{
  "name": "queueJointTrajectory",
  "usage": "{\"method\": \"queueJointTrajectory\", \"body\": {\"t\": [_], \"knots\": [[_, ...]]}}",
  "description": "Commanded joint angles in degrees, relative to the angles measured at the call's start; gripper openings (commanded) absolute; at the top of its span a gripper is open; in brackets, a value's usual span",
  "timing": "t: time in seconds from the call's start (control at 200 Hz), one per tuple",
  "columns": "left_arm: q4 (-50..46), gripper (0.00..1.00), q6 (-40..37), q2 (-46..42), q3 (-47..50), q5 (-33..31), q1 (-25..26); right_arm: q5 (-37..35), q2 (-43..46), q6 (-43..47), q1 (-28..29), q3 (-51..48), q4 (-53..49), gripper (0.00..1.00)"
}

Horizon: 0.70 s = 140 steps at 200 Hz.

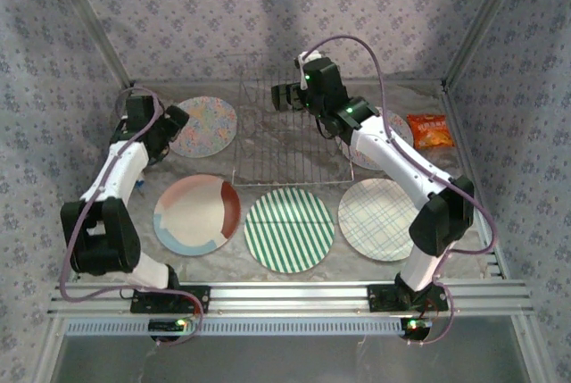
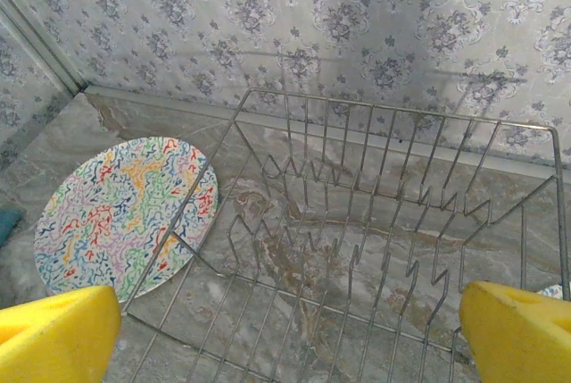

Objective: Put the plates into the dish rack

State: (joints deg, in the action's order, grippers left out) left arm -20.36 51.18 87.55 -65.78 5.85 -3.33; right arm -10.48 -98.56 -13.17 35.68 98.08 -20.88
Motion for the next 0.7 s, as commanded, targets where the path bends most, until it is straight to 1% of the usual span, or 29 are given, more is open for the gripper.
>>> {"method": "queueJointTrajectory", "body": {"t": [0.0,0.125,0.22,0.405,0.485,0.54,0.695], "knots": [[2.12,0.99,1.78,3.2,-0.55,3.7,-0.61,1.79,1.05,-1.2,-0.59,-0.32,-1.08,1.0],[0.6,0.99,3.01,6.1,-1.78,3.15,-0.56,2.5,1.87,-2.34,-2.16,-3.14,-1.43,1.0],[2.28,0.99,3.71,7.11,-1.29,2.76,-0.61,3.92,2.64,-4.53,-3.74,-5.43,-1.22,0.99],[5.59,0.99,5.87,11.54,-2.07,6.69,-0.58,5.67,3.58,-6.25,-5.35,-7.99,-0.71,1.0],[6.52,0.99,7.0,13.17,-2.08,7.28,-0.54,6.03,3.75,-6.31,-5.75,-8.08,-1.11,1.0],[7.17,0.99,7.52,13.76,-1.85,7.02,-0.56,6.37,3.94,-6.5,-6.13,-8.17,-1.1,1.0],[7.0,0.99,8.22,14.62,-1.72,3.39,-0.04,8.01,4.23,-7.21,-6.92,-9.05,0.38,1.0]]}}
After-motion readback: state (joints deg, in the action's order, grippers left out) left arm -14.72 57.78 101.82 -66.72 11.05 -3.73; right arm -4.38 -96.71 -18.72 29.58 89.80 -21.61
